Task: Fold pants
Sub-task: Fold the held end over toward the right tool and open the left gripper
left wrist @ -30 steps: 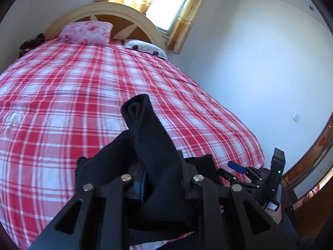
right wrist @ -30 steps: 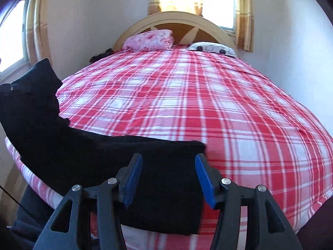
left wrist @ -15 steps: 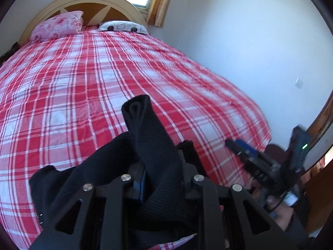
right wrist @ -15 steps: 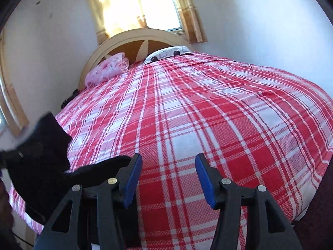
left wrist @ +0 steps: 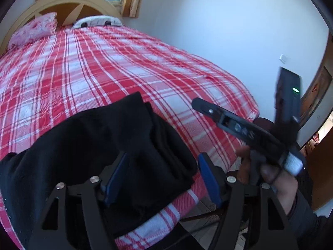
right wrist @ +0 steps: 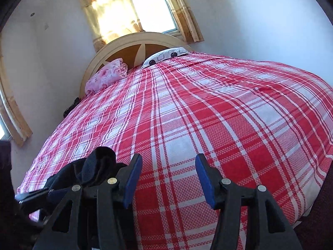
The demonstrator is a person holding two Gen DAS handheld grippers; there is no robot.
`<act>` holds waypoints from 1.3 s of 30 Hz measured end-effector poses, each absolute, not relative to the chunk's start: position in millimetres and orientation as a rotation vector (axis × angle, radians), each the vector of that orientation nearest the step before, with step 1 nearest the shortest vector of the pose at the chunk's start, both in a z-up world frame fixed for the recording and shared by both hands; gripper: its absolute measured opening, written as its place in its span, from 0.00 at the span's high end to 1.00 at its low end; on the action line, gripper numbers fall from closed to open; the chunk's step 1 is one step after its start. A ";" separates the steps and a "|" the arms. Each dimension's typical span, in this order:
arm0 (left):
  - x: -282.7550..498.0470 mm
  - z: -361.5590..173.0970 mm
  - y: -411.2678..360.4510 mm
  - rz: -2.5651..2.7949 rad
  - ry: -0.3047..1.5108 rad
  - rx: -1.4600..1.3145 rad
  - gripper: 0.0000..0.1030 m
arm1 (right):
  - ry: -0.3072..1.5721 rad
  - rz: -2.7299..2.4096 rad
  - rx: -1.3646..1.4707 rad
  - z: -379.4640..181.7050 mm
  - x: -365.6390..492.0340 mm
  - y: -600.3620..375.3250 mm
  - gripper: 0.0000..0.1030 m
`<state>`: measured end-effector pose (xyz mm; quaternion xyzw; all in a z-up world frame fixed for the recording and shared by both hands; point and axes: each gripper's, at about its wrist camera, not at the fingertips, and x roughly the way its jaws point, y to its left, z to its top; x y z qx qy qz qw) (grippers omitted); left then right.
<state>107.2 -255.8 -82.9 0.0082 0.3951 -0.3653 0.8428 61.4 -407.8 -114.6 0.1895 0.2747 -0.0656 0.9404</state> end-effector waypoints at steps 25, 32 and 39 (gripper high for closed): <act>105.8 -148.0 -109.8 -0.329 0.802 -0.054 0.02 | 0.900 0.207 0.474 -149.6 64.7 -369.8 0.63; 101.6 -146.4 -106.3 -0.337 0.782 -0.074 0.01 | 0.925 0.267 0.449 -146.1 64.0 -362.1 0.66; 92.2 -128.5 -70.6 -0.233 0.677 -0.102 0.02 | 0.808 0.080 0.315 -117.9 50.9 -368.5 0.54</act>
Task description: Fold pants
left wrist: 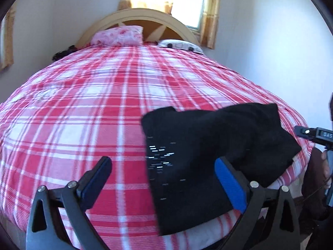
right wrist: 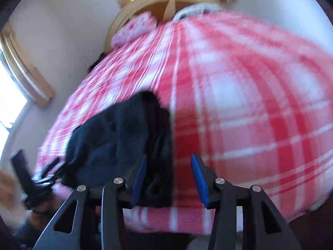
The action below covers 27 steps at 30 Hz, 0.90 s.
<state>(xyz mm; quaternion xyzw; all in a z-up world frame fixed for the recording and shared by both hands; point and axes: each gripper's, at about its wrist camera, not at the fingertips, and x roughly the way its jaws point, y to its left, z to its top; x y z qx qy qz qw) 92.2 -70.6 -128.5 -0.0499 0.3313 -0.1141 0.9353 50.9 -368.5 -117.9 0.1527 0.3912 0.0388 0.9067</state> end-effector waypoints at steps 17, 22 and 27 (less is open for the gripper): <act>86.2 -152.0 -44.2 -0.194 0.732 -0.100 0.00 | 0.838 0.107 0.077 -127.7 30.6 -299.6 0.52; 105.3 -133.7 -45.4 -0.208 0.697 -0.097 0.00 | 0.724 0.082 -0.021 -103.6 18.4 -276.4 0.52; 139.2 -128.7 -70.9 -0.178 0.717 0.065 0.00 | 0.664 0.263 -0.033 -100.7 23.5 -229.9 0.52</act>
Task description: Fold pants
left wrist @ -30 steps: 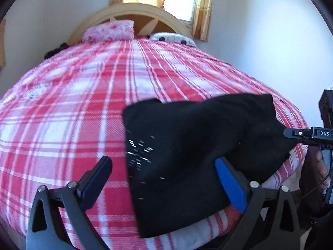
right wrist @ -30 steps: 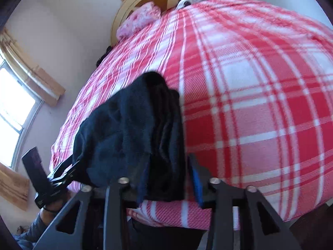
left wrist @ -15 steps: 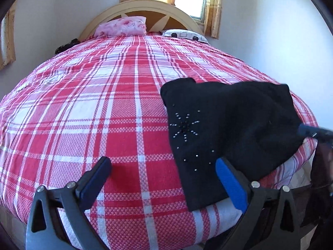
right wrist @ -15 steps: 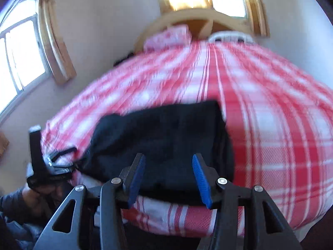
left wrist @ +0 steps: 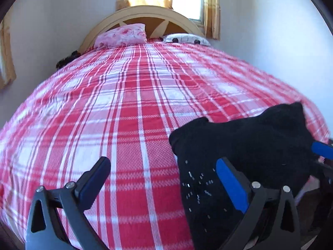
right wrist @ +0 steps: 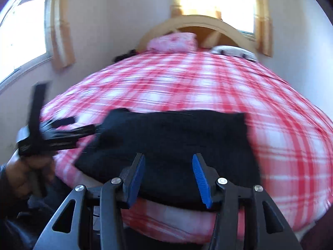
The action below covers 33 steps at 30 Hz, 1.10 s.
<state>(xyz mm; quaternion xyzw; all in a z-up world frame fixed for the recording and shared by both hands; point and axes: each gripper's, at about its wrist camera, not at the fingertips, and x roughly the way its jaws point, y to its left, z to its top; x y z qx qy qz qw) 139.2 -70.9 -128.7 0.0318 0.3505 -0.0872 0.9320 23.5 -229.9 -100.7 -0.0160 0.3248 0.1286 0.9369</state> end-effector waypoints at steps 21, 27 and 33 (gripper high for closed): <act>131.0 -140.9 -69.4 -0.203 0.798 0.003 0.00 | 0.824 0.244 -0.004 -148.6 48.4 -238.6 0.51; 115.4 -139.0 -71.5 -0.206 0.772 0.022 0.00 | 0.787 0.266 0.082 -129.1 50.9 -241.5 0.51; 105.5 -143.1 -69.8 -0.206 0.753 0.031 0.00 | 0.784 0.363 0.203 -109.2 87.7 -235.3 0.51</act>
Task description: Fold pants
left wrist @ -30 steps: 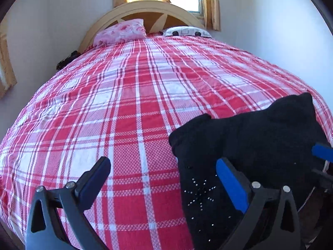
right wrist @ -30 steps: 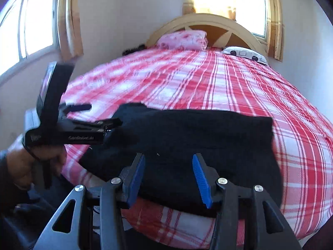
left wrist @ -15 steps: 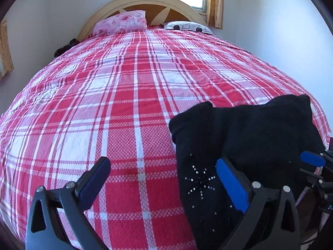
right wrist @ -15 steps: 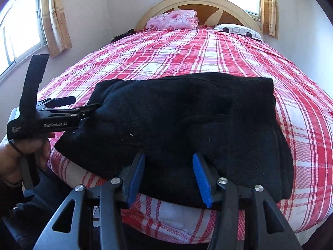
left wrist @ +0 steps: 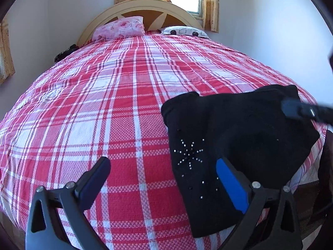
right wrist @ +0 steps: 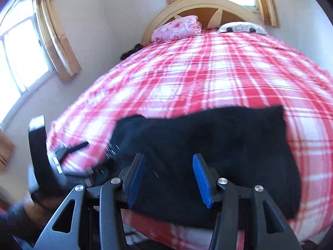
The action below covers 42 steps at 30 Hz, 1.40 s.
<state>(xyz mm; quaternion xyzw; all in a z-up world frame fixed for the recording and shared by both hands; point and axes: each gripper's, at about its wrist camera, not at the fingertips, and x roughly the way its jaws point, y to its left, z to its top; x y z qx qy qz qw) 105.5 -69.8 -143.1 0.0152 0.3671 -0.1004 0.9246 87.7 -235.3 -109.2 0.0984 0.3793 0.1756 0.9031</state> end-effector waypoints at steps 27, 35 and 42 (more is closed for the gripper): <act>100.3 -159.8 -63.7 -0.227 0.744 -0.012 0.00 | 1.114 0.517 0.279 -157.0 246.7 -138.4 0.92; 103.8 -156.0 -59.9 -0.234 0.761 -0.039 0.00 | 0.982 0.530 0.242 -123.0 209.4 -164.4 0.44; 104.7 -148.9 -60.2 -0.251 0.768 -0.062 0.00 | 0.876 0.408 0.262 -100.9 142.1 -244.5 0.44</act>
